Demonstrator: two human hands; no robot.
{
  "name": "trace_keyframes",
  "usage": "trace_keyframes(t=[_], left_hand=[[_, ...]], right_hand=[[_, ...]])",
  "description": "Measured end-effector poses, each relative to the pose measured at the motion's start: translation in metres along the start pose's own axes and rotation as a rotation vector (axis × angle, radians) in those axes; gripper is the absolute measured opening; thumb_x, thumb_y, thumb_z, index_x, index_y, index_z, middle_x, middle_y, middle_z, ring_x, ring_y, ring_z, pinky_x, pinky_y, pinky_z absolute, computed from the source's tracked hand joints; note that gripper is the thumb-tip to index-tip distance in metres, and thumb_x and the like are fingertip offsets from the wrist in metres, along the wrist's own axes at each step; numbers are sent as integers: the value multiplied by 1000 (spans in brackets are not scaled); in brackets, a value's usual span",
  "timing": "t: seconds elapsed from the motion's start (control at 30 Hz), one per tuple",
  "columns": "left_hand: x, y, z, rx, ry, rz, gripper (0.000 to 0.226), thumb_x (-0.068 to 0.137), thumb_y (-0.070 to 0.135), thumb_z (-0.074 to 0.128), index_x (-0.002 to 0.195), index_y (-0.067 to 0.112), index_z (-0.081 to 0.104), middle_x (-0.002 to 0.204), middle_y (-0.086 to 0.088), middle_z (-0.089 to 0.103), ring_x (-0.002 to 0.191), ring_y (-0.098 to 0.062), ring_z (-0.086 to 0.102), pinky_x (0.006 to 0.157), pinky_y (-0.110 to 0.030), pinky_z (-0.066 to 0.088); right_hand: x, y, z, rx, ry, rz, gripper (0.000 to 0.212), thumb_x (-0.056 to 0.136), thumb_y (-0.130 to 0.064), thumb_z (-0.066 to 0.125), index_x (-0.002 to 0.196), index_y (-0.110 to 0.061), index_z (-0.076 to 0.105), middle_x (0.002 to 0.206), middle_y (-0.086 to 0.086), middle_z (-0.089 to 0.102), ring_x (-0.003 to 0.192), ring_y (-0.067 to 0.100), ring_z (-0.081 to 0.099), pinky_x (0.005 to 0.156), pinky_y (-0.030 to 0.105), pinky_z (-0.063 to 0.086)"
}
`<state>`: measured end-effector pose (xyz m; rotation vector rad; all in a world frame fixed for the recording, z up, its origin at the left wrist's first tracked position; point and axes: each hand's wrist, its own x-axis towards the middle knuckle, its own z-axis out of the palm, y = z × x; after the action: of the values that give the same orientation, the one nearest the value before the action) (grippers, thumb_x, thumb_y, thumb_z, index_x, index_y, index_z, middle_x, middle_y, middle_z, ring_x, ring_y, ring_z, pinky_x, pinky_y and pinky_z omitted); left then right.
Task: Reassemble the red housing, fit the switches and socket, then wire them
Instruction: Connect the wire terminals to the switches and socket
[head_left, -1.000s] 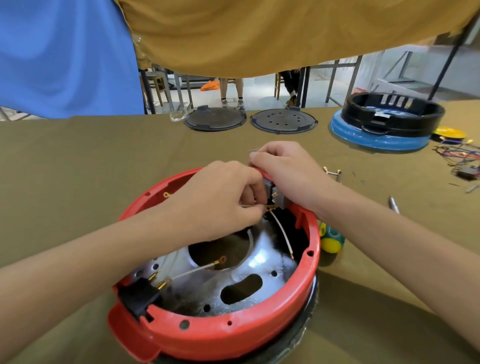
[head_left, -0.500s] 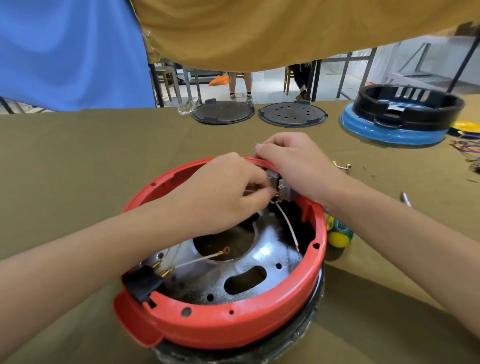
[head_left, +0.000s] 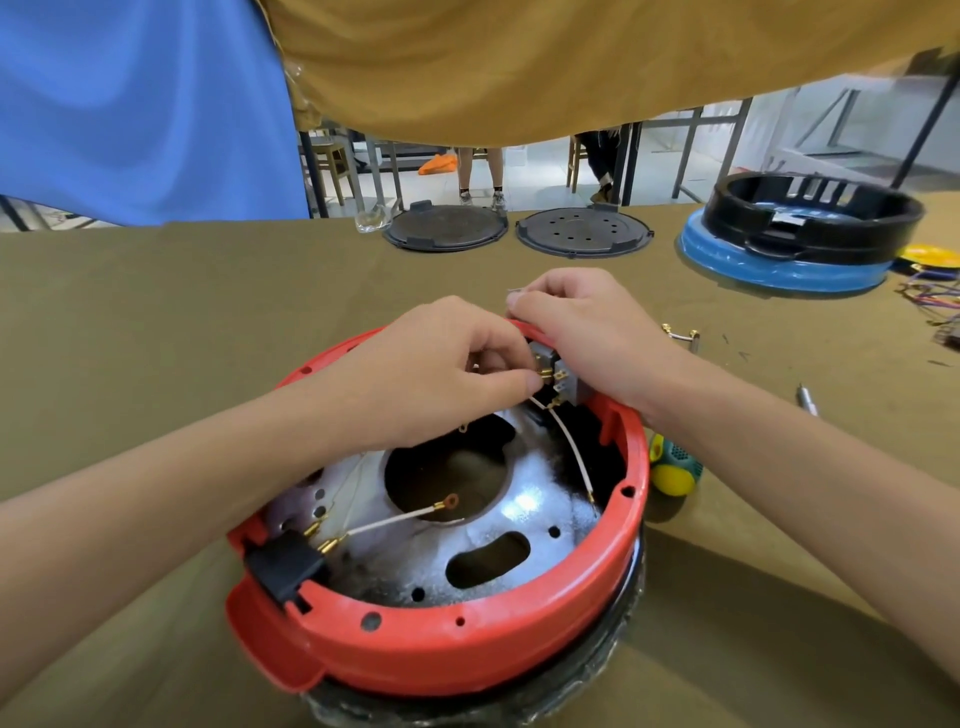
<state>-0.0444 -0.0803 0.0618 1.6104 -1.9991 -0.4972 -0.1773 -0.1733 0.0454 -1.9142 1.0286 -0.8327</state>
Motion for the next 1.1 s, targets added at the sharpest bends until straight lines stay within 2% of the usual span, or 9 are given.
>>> trace_keyframes(t=[0.17, 0.23, 0.33, 0.43, 0.53, 0.7, 0.83, 1.0, 1.1], left_hand=[[-6, 8, -2, 287, 80, 175, 7, 92, 24, 63, 85, 25, 63, 55, 10, 51, 57, 1, 50, 57, -9, 33], [-9, 9, -4, 408, 72, 214, 10, 93, 28, 58, 87, 25, 64, 62, 14, 54, 58, -1, 49, 59, -16, 35], [-14, 10, -4, 592, 52, 260, 28, 98, 33, 40, 90, 22, 64, 78, 9, 63, 68, -14, 56, 64, -37, 46], [-16, 13, -2, 682, -4, 254, 40, 99, 38, 23, 90, 21, 58, 82, 10, 58, 75, -20, 56, 66, -39, 47], [-11, 13, -3, 666, -19, 222, 27, 97, 37, 33, 80, 24, 49, 71, 10, 46, 66, -17, 44, 62, -35, 36], [-2, 10, -6, 494, -46, 177, 24, 98, 29, 51, 86, 15, 67, 78, 7, 55, 79, -15, 50, 73, -31, 38], [-3, 6, -6, 477, -36, 156, 28, 97, 34, 49, 84, 18, 68, 68, 8, 60, 84, -12, 41, 72, -28, 36], [-1, 10, -6, 422, -32, 120, 15, 97, 32, 53, 89, 26, 64, 64, 13, 67, 73, 1, 52, 66, -7, 33], [-1, 10, -3, 432, -22, 136, 15, 96, 33, 50, 84, 28, 58, 62, 15, 63, 68, -1, 52, 65, -9, 35]], right_hand=[[0, 1, 1, 37, -12, -2, 22, 91, -30, 61, 89, -10, 69, 82, 7, 70, 74, 21, 62, 83, 50, 54], [1, 2, 1, 24, -6, -3, 22, 91, -32, 61, 88, -12, 68, 83, 6, 71, 72, 16, 60, 80, 45, 54], [2, 2, 1, -1, 7, 0, 22, 91, -35, 61, 87, -14, 69, 88, 5, 72, 77, 15, 62, 80, 37, 50], [2, 2, 1, -6, 10, 6, 22, 92, -36, 61, 88, -16, 70, 93, 2, 72, 88, 17, 65, 83, 35, 49], [2, 2, 1, -5, 6, -1, 22, 91, -35, 61, 87, -15, 69, 86, 0, 70, 79, 15, 61, 78, 34, 49], [1, 2, 1, 1, -5, 3, 21, 91, -35, 60, 87, -15, 68, 94, 13, 72, 73, 20, 62, 72, 43, 56], [1, 2, 0, 2, 0, 6, 22, 90, -35, 61, 87, -15, 69, 94, 9, 72, 82, 20, 64, 81, 42, 52], [-1, 0, -1, 3, -13, 7, 23, 91, -34, 61, 88, -13, 68, 95, 10, 72, 81, 25, 65, 81, 46, 54], [-2, -1, 0, 4, -19, 4, 24, 91, -32, 61, 90, -10, 68, 98, 15, 71, 72, 21, 60, 75, 51, 56]])
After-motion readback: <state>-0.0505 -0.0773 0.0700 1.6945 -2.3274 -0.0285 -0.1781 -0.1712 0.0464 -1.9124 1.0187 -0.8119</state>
